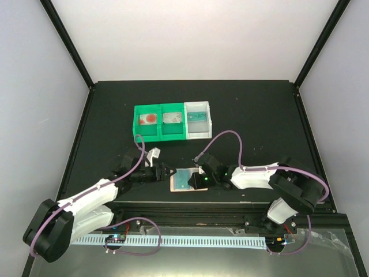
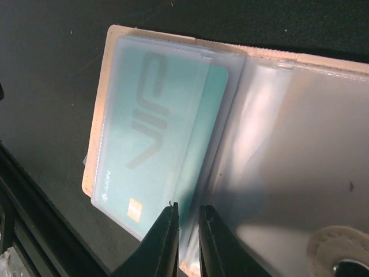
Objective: Take the credit cards out of the card holder
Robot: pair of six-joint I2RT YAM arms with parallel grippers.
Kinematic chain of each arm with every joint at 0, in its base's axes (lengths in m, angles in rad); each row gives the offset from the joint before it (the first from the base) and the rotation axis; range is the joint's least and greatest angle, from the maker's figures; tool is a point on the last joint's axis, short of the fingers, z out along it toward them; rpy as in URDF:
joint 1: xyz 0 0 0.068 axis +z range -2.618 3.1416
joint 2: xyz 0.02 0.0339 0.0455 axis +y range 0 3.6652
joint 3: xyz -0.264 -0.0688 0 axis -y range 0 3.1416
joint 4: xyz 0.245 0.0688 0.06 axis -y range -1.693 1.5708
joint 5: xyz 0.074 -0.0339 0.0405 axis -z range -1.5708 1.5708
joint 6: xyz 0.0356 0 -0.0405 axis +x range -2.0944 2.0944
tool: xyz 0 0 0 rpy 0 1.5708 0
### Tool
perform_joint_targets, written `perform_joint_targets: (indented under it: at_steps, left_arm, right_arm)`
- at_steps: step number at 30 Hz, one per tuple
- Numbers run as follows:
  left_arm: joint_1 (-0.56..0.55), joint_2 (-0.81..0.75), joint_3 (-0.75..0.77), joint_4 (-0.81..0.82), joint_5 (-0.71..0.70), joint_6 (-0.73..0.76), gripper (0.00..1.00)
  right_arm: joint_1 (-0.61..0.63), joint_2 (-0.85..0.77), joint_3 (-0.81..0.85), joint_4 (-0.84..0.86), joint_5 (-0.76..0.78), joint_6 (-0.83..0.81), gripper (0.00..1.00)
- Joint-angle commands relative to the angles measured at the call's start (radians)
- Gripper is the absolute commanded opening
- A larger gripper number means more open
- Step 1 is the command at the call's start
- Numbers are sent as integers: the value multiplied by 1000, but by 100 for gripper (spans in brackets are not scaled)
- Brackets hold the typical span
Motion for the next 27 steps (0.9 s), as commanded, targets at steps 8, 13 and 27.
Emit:
perform_joint_targets:
  at_steps: [8, 13, 27]
  left_arm:
    - [-7, 32, -20, 105, 43, -51, 69]
    - [-6, 82, -40, 196, 83, -94, 72]
    - [-19, 221, -69, 384, 100, -164, 74]
  right_arm:
    - [6, 47, -4, 2, 23, -8, 7]
    - [6, 66, -4, -3, 33, -12, 6]
    - [6, 84, -41, 27, 43, -17, 5]
